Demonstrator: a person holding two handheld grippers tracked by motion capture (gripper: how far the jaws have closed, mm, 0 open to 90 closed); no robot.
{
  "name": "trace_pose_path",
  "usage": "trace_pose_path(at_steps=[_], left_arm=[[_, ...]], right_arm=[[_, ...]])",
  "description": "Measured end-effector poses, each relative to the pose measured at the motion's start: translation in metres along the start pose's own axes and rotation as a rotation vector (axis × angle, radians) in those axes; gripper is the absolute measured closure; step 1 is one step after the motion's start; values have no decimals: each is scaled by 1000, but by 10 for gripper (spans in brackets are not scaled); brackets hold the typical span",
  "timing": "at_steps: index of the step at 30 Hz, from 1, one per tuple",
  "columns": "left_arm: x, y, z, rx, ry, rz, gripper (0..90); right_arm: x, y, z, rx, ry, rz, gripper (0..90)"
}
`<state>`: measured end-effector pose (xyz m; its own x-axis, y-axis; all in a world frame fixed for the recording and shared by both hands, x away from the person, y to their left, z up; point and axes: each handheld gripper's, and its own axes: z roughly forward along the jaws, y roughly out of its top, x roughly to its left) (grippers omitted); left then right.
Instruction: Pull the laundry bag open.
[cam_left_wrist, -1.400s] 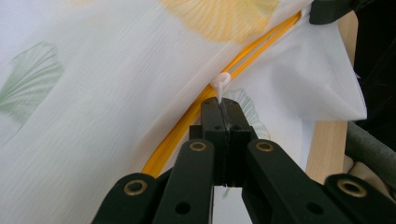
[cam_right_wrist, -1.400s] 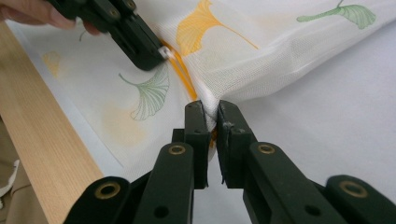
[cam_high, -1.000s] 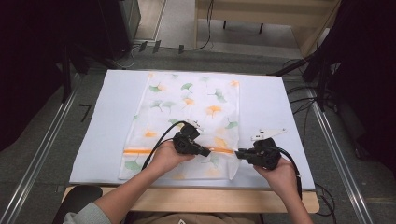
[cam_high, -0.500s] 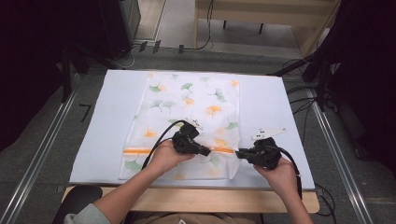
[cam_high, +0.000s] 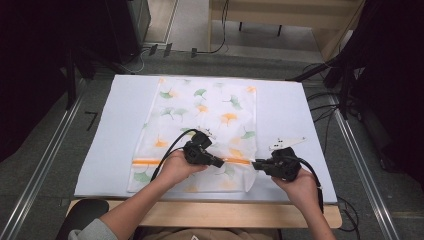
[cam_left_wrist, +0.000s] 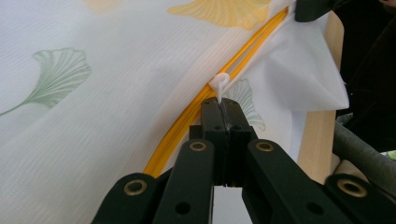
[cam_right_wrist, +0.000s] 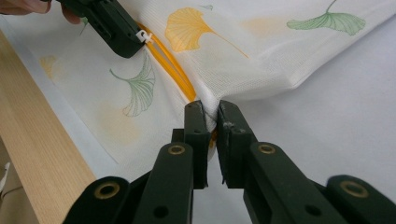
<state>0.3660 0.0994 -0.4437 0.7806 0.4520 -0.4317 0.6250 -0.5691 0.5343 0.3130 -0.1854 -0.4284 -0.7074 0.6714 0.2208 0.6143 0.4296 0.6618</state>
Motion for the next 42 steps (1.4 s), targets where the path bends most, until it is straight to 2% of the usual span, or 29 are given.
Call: trace_pose_path(at_steps=[6,11,12,27,42], left_arm=[[7,-8,-14,3,21,-11,900],[16,-16,-24,6,15,-35,900],[16,-17,-25,-7,16,-39,900],[16,-17,-23,-10,15,-47,900],[13,-17,-24,-17,24,-35,900]], right_arm=[[-3,0,-3,-4,-4,0,848],[-5,1,-2,3,0,-2,848],[-5,2,-1,4,1,-4,848],[-9,4,1,17,3,-2,848],[-10,4,1,15,13,-6,847]])
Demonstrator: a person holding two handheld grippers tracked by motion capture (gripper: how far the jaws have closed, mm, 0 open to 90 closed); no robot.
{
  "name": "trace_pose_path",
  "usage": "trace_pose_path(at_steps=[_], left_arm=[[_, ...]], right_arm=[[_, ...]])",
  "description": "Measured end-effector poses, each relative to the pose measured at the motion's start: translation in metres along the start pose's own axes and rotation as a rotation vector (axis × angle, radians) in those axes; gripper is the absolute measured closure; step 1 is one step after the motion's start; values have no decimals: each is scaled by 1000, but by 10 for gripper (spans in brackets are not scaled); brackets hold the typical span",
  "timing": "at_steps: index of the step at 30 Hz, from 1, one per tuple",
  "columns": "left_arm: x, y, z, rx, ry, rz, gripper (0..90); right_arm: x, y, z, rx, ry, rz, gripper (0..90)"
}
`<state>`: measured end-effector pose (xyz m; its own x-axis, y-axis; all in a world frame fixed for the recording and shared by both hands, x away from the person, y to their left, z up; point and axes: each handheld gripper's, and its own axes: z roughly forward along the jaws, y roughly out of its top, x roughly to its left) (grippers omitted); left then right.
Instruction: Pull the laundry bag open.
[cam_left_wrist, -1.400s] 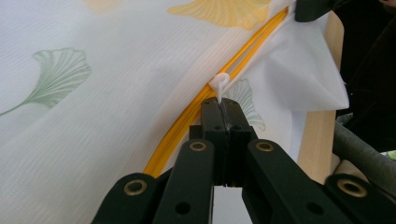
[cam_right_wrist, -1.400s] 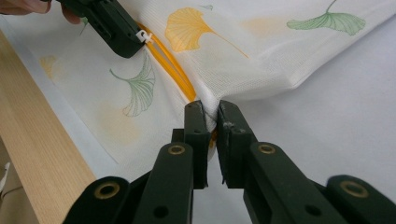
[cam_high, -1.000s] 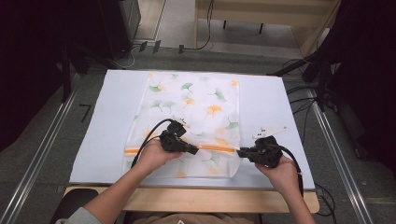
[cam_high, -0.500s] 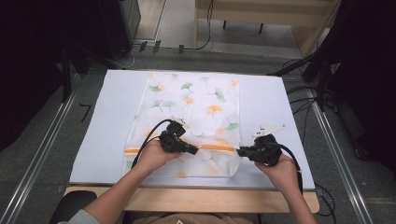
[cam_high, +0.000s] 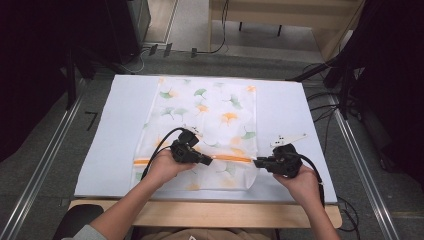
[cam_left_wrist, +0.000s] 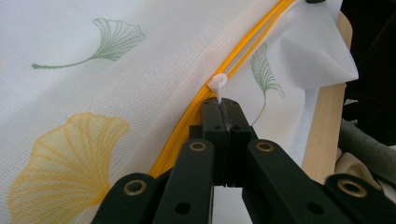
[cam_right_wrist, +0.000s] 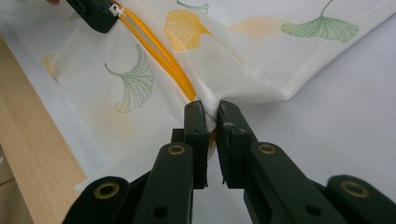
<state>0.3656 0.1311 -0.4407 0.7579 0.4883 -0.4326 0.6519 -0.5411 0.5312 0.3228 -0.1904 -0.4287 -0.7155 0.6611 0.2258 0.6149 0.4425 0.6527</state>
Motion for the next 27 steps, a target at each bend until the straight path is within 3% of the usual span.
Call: trace_pose_path(at_steps=[10,22,27], left_arm=[[1,-1,-1,11,4,9,900],[15,-14,-20,23,35,-32,900],[16,-17,-25,4,38,-49,900]], right_arm=[[0,0,-1,0,-1,-1,847],[-5,0,-2,15,6,-1,846],[-6,1,-2,13,11,-3,846]])
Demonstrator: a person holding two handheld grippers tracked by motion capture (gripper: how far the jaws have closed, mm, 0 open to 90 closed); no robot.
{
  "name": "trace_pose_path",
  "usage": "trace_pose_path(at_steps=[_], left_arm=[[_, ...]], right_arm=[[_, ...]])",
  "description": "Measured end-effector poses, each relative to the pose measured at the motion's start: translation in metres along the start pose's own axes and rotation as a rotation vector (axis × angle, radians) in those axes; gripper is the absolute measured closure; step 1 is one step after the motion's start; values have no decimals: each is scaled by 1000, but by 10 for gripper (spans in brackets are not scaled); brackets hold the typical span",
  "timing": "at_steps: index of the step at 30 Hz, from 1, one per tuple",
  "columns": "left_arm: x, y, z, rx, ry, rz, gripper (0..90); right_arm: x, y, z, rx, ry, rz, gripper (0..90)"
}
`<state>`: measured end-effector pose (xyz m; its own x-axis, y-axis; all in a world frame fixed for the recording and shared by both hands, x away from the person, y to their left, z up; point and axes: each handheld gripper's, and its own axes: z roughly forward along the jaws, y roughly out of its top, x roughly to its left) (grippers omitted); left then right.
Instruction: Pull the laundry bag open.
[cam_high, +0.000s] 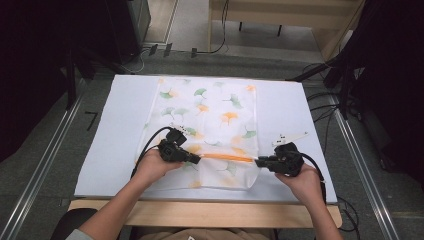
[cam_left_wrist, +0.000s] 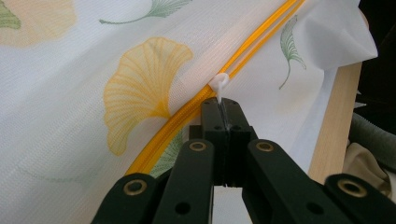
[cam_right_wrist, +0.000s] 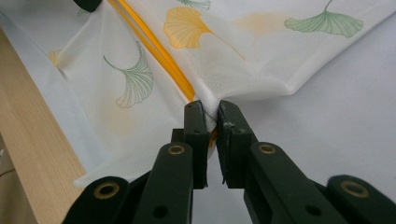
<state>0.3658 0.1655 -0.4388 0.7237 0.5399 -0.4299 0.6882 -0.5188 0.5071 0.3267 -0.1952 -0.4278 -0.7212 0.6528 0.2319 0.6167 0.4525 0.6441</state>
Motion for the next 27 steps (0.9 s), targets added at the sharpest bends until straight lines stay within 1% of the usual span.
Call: trace_pose_path(at_steps=[3,9,14,16,19,21,26,27], left_arm=[[0,-1,-1,2,0,1,900],[0,-2,-2,-11,-4,-12,900],[0,-2,-1,-13,-3,-16,900],[1,-2,-1,-9,-3,-19,900],[2,-3,-1,11,9,-12,900],[3,-4,-3,18,13,-23,900],[7,-7,-9,34,19,-21,900],[9,-9,-11,32,24,-30,900]], right_arm=[[0,1,1,3,5,3,846],[-1,2,1,1,9,-2,847],[-1,2,2,5,11,5,846],[-1,2,2,5,11,4,847],[-1,2,2,4,10,2,847],[-1,2,1,6,12,3,847],[-1,3,2,8,13,6,846],[0,3,2,10,13,7,846]])
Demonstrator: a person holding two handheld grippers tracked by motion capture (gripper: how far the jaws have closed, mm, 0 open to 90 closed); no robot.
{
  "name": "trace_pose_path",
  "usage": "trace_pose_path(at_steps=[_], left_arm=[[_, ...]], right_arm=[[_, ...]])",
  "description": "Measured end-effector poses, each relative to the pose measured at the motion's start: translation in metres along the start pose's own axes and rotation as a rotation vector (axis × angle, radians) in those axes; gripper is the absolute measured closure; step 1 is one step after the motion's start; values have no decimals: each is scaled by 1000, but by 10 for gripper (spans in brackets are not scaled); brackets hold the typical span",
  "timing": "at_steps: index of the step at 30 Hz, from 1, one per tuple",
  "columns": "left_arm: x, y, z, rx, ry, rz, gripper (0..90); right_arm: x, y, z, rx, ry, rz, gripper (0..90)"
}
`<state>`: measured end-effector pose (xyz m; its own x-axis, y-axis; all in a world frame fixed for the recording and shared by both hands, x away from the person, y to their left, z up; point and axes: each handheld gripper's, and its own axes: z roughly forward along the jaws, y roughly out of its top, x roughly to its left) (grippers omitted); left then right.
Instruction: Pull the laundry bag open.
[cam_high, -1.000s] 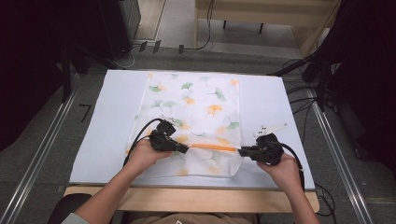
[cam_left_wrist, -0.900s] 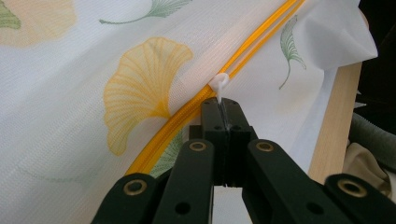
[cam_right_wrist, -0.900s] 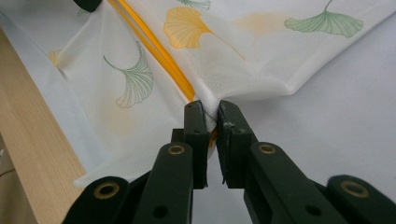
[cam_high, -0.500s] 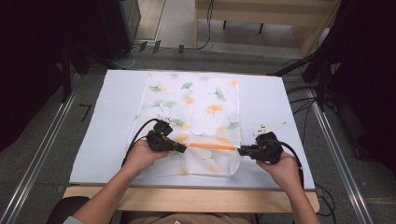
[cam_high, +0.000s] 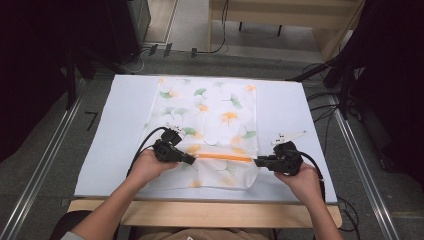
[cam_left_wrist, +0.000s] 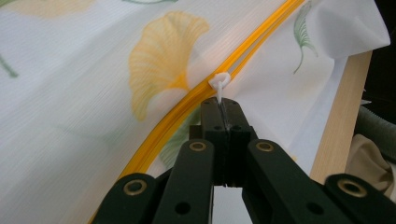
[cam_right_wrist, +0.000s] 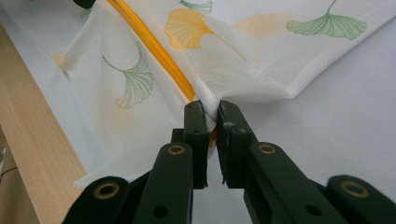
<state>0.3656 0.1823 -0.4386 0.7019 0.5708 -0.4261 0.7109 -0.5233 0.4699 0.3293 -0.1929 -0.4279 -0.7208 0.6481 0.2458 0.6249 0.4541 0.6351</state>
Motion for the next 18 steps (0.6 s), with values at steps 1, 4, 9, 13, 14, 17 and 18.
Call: trace_pose_path(at_steps=[1,4,9,13,14,17,18], left_arm=[[2,-2,-2,2,10,-3,900],[7,-10,-11,-1,12,-21,900],[13,-22,-24,-31,13,-38,900],[13,-23,-26,-47,11,-39,900],[13,-23,-26,-40,12,-36,900],[13,-23,-25,-32,9,-32,900],[13,-23,-24,-36,13,-36,900]], right_arm=[[0,0,1,3,-1,-6,846],[-1,0,1,-1,0,-8,847],[-2,0,1,4,-1,-1,846],[-1,1,1,5,-5,-6,847],[-2,1,2,6,-5,-6,846],[-2,1,2,9,-10,-1,847],[-2,1,2,10,-10,1,847]])
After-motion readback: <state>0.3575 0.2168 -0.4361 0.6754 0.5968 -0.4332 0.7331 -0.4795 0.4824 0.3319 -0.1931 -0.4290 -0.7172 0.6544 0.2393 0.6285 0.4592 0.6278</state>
